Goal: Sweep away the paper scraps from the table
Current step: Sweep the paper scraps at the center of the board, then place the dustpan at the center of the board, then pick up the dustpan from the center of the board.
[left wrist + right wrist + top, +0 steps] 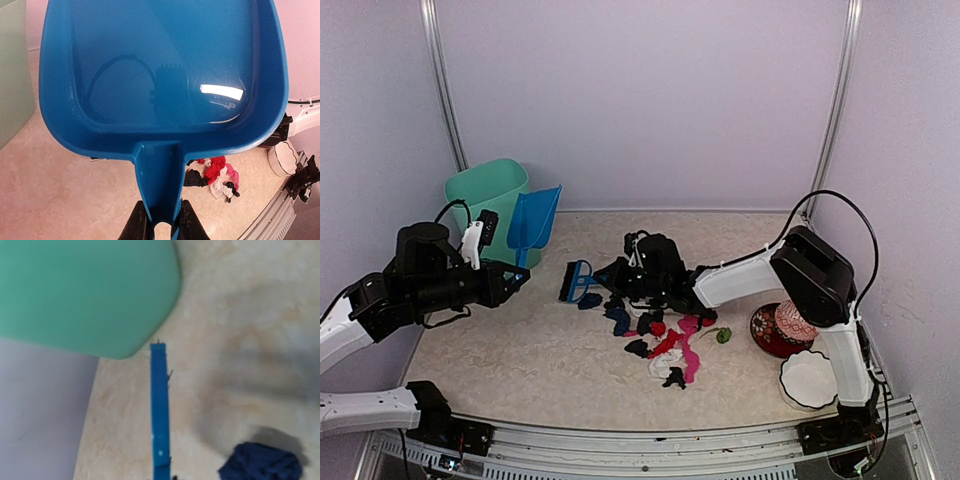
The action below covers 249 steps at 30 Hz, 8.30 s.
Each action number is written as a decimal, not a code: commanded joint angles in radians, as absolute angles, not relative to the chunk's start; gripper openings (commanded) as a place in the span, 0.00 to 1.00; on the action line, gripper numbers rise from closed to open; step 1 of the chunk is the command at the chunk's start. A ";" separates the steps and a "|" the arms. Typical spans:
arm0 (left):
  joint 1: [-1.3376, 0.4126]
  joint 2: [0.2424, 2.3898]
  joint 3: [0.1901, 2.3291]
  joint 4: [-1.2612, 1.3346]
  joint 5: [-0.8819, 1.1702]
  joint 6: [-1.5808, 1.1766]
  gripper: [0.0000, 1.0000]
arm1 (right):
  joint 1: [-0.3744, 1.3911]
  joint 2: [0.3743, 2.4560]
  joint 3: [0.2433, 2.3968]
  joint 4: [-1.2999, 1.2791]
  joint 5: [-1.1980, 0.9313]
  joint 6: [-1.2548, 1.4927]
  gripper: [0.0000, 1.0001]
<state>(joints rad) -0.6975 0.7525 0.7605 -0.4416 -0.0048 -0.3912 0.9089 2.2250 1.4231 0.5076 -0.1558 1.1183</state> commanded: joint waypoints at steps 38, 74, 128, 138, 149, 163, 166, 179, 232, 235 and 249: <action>-0.703 0.764 0.758 -0.426 -0.066 -0.387 0.00 | 0.826 1.429 0.865 0.077 0.145 0.913 0.00; -0.703 0.828 0.758 -0.433 -0.043 -0.390 0.00 | 0.940 1.766 1.070 -0.192 0.031 0.597 0.00; -1.041 1.745 1.077 -0.569 -0.315 -0.575 0.00 | 0.762 1.069 0.802 -0.272 0.157 0.508 0.00; -0.957 1.805 1.117 -0.589 -0.267 -0.546 0.00 | 0.758 1.066 0.795 -0.283 0.166 0.504 0.00; -0.950 1.825 1.116 -0.571 -0.260 -0.539 0.13 | 0.752 1.075 0.793 -0.280 0.169 0.501 0.00; -0.964 1.636 0.946 -0.408 -0.275 -0.575 0.59 | 0.746 1.071 0.787 -0.285 0.167 0.504 0.00; -0.983 1.570 0.865 -0.321 -0.289 -0.600 0.70 | 0.744 1.074 0.785 -0.282 0.165 0.502 0.00; -1.061 1.542 0.586 0.212 -0.483 -0.506 0.78 | 0.739 1.077 0.795 -0.288 0.153 0.502 0.00; -1.145 1.480 0.573 0.051 -0.617 -0.597 0.00 | 0.694 1.117 0.830 -0.350 0.212 0.429 0.00; -1.201 1.407 0.601 -0.083 -0.610 -0.650 0.00 | 0.674 1.119 0.831 -0.353 0.216 0.396 0.00; -1.578 1.318 0.767 -0.532 -0.518 -0.816 0.00 | 0.630 1.136 0.886 -0.396 0.227 0.288 0.00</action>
<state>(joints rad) -1.4952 1.3117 0.7208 -0.3698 -0.5213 -0.7204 0.6445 1.1286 0.8387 -0.3779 0.2047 0.3355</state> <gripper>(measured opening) 0.158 0.041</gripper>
